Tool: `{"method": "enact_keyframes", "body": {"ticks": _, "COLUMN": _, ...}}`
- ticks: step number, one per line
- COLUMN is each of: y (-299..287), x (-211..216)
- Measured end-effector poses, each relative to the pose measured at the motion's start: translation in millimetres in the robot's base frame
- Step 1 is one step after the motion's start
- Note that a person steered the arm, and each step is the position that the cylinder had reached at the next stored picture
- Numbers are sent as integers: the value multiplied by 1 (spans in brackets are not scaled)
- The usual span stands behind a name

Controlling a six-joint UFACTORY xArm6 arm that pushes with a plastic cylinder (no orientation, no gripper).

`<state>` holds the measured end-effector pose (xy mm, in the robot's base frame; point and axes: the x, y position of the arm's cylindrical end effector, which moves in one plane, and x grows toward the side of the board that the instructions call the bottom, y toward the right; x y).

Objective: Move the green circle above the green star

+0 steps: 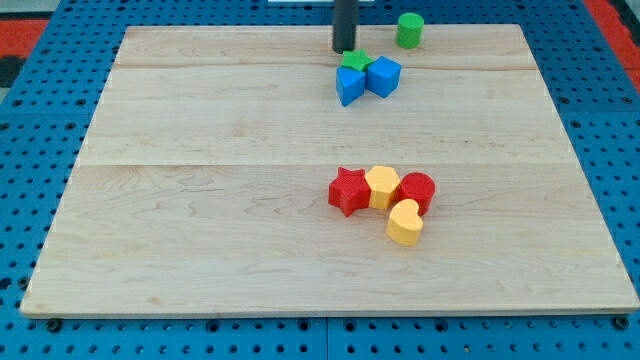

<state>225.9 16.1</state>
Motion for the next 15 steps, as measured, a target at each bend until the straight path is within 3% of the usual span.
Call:
{"method": "enact_keyframes", "body": {"ticks": 1, "y": 7, "x": -32}}
{"method": "enact_keyframes", "body": {"ticks": 4, "y": 106, "x": -33}}
{"method": "enact_keyframes", "body": {"ticks": 6, "y": 131, "x": 58}}
{"method": "enact_keyframes", "body": {"ticks": 7, "y": 205, "x": 38}}
{"method": "enact_keyframes", "body": {"ticks": 8, "y": 229, "x": -7}}
{"method": "enact_keyframes", "body": {"ticks": 10, "y": 136, "x": -16}}
{"method": "enact_keyframes", "body": {"ticks": 15, "y": 136, "x": -12}}
